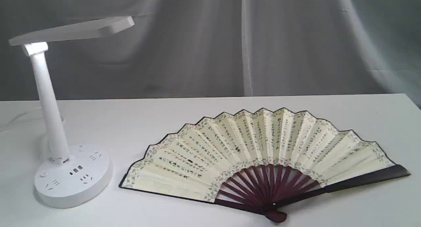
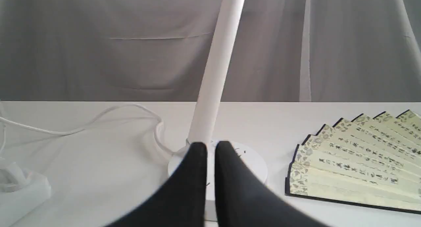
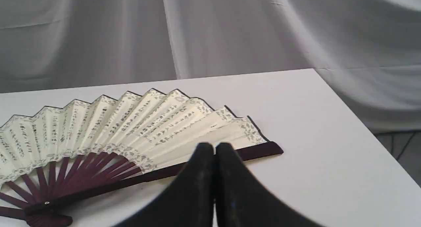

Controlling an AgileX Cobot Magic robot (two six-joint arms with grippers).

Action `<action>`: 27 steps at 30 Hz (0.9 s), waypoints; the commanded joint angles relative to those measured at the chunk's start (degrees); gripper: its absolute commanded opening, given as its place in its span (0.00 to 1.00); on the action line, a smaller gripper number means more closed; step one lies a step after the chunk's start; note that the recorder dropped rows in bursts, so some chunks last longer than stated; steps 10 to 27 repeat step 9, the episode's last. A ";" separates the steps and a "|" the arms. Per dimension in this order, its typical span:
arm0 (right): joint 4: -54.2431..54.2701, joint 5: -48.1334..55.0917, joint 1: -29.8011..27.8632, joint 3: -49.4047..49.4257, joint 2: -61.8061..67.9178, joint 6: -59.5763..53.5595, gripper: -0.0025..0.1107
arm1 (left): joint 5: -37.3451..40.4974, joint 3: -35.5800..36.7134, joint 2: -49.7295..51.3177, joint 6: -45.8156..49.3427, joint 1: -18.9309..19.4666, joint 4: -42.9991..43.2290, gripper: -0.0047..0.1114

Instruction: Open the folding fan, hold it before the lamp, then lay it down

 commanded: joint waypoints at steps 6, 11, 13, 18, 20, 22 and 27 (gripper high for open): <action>-0.40 0.36 -0.49 0.20 -0.23 -0.10 0.02 | 0.03 0.23 -0.16 -0.26 0.14 -0.27 0.08; -0.40 0.36 -0.49 0.20 -0.23 0.18 0.02 | 0.03 0.23 -0.16 -0.26 0.14 -0.27 0.08; -0.40 0.36 -0.49 0.20 -0.23 0.18 0.02 | 0.03 0.23 -0.16 -0.26 0.14 -0.27 0.08; -0.40 0.36 -0.49 0.20 -0.23 0.18 0.02 | 0.03 0.23 -0.16 -0.26 0.14 -0.27 0.08; -0.40 0.36 -0.49 0.20 -0.23 0.18 0.02 | 0.03 0.23 -0.16 -0.26 0.14 -0.27 0.08; -0.40 0.36 -0.49 0.20 -0.23 0.18 0.02 | 0.03 0.23 -0.16 -0.26 0.14 -0.27 0.08; -0.40 0.36 -0.49 0.20 -0.23 0.18 0.02 | 0.03 0.23 -0.16 -0.26 0.14 -0.27 0.08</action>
